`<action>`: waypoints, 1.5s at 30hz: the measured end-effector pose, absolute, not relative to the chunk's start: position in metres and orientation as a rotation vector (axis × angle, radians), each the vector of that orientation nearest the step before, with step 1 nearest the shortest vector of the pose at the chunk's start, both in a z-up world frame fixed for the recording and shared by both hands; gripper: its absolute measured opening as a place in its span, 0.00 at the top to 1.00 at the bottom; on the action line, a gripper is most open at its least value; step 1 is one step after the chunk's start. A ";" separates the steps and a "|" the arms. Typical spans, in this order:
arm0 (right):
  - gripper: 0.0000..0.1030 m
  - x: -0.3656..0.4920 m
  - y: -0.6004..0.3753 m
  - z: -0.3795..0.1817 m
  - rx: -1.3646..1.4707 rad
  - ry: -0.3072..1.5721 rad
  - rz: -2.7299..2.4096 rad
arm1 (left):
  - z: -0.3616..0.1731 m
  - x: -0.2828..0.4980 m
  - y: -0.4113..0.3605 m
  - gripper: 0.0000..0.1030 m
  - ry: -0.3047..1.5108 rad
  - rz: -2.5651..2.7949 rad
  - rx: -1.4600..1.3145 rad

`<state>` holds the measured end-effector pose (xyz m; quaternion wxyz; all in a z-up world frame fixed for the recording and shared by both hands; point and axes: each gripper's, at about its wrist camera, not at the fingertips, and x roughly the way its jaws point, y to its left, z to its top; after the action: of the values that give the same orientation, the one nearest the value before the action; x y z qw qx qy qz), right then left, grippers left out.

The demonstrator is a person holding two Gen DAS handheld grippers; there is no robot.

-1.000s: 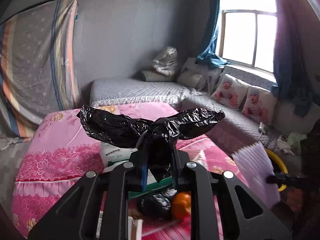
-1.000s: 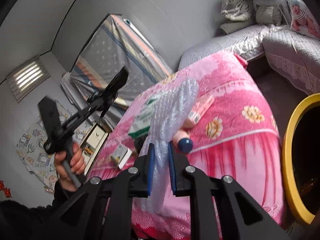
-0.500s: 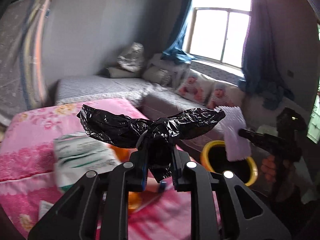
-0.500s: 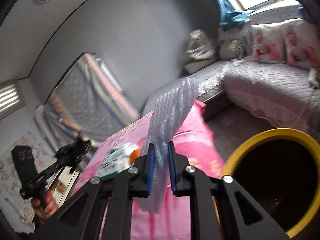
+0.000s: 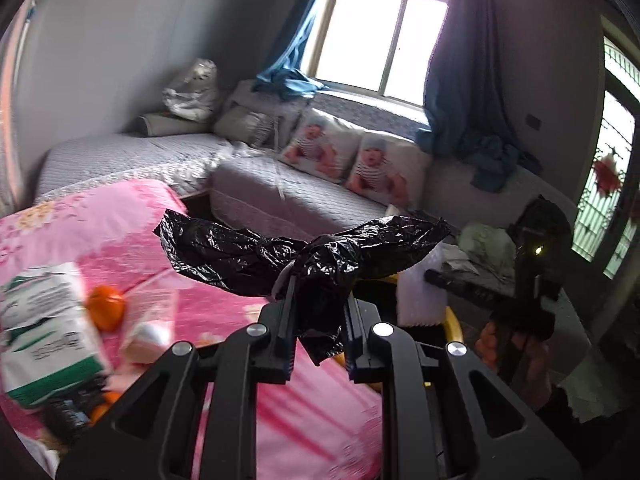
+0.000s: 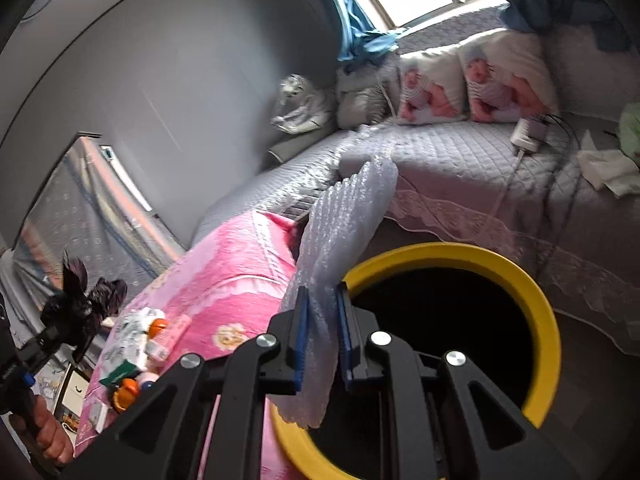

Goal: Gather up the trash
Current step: 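Carry the foam sleeve and black bag over the bin and open both tools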

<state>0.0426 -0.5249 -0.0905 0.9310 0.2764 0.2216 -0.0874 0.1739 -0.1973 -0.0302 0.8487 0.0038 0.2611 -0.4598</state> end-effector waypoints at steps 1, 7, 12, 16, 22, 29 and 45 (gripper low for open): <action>0.88 0.041 -0.528 -0.095 0.566 0.462 -0.191 | -0.031 0.175 -0.203 0.83 0.554 -0.980 0.009; 0.88 0.037 -0.538 -0.116 0.557 0.517 -0.266 | -0.037 0.174 -0.258 0.83 0.575 -1.034 0.034; 0.87 0.033 -0.546 -0.131 0.586 0.557 -0.293 | -0.051 0.182 -0.305 0.83 0.633 -1.057 0.052; 0.87 0.026 -0.548 -0.139 0.596 0.582 -0.307 | -0.070 0.192 -0.344 0.83 0.689 -1.071 0.066; 0.87 0.018 -0.549 -0.150 0.630 0.605 -0.288 | -0.097 0.206 -0.392 0.82 0.770 -1.055 0.079; 0.82 0.003 -0.556 -0.145 0.655 0.575 -0.314 | -0.110 0.221 -0.407 0.58 0.816 -1.009 0.009; 0.67 -0.025 -0.553 -0.101 0.623 0.444 -0.339 | -0.056 0.214 -0.317 0.41 0.647 -0.947 -0.203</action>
<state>-0.0252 -0.5526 -0.1005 0.9137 0.3027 0.2154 -0.1647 0.2140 -0.3166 -0.0561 0.8350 -0.0958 0.3057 -0.4473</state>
